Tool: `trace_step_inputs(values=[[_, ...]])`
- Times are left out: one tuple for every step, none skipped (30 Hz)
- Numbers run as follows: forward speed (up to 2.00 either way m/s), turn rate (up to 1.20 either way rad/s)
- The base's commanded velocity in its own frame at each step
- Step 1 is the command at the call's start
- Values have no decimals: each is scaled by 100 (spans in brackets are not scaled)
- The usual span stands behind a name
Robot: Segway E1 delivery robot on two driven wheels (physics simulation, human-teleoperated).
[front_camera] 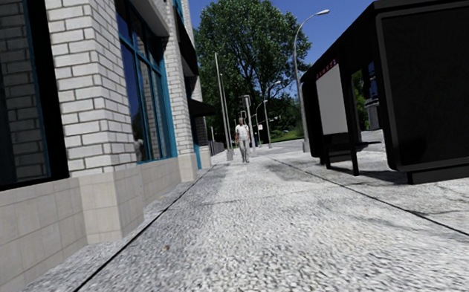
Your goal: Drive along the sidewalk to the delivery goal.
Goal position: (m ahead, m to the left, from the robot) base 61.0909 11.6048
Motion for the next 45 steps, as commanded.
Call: trace_step_inputs(values=[[200,0],[200,0],[200,0],[200,0],[200,0],[200,0],[200,0],[200,0],[200,0],[200,0],[200,0],[200,0],[200,0],[200,0],[200,4],[200,4],[200,9],[200,11],[200,13],[200,13],[200,18],[200,21],[200,22],[200,22],[200,22],[200,22],[200,22],[200,22],[200,22],[200,22],[200,22],[200,22],[200,22],[200,22],[200,22],[200,22],[200,22],[200,22],[200,22],[200,22],[200,22],[200,22],[200,22],[200,22],[200,22]])
